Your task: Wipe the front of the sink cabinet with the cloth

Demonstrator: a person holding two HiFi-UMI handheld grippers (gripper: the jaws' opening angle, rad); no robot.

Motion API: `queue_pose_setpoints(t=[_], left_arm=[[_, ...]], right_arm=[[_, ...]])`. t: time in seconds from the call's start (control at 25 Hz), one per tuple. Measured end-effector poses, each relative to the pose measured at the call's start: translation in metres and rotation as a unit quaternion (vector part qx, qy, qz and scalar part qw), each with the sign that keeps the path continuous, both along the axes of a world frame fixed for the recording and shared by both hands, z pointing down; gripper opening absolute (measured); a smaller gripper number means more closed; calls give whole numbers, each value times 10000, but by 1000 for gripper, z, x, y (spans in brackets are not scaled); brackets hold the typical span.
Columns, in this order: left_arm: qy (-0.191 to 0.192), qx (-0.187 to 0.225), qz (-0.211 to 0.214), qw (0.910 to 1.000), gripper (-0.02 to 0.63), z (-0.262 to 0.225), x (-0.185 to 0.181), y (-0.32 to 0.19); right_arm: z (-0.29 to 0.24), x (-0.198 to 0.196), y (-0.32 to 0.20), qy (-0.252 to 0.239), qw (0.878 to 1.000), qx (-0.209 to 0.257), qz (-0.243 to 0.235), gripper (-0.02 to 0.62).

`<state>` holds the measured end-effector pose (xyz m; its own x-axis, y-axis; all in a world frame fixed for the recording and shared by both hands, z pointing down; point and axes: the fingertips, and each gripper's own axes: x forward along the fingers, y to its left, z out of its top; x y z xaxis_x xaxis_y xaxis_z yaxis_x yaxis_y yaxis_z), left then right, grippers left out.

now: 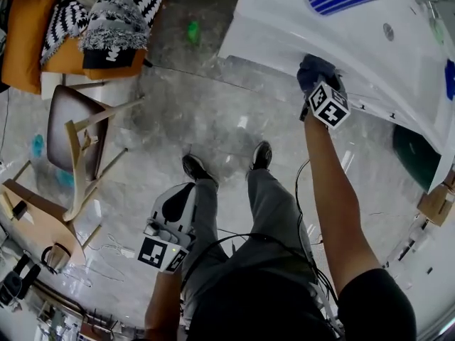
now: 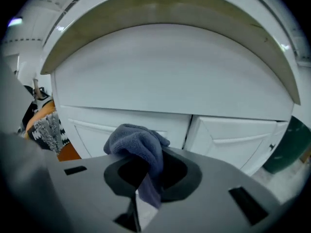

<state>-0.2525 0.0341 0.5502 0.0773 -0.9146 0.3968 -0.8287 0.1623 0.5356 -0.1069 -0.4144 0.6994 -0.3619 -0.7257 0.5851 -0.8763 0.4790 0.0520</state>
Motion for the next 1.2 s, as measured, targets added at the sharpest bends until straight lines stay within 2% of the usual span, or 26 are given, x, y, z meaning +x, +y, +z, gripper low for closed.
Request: queue_pose_setpoints(t=[0.12,0.4,0.48,0.56,0.6,0.76,0.84,0.96,1.08,1.2], left_arm=[[84,-76,-18,9999,5,11,5,5],[50,-151,-53,9999,5,22,12,8],[35,-193,-71,9998,4,27,11,10],[27,-211,-101,9997,5,30,10,12],[39,-209,-125,9997,5,31,11,12],[102,-142,-188,9997,3,37,13,10],[160,-139,-209,9996,5,44,15,9],[235,-175,-198,9994,5,55,21,8],[213,-182,-163,9995,4,62,22,8],[196,-262,-201,9993,5,78,17,12]], right_arm=[[3,-15,4,242,9990,124,-359,57],[49,-151,69,-140,9889,-337,-1440,57],[54,-173,78,-281,9865,-417,-1558,57],[60,-164,75,-425,9873,-542,-1430,57],[64,-147,68,-414,9890,-617,-1280,57],[88,-38,18,83,9964,-766,-344,57],[98,-6,3,396,9966,-683,-247,51],[115,-21,10,703,9946,-557,-528,51],[141,-62,25,538,9943,-723,-573,51],[169,-117,53,330,9906,-899,-976,51]])
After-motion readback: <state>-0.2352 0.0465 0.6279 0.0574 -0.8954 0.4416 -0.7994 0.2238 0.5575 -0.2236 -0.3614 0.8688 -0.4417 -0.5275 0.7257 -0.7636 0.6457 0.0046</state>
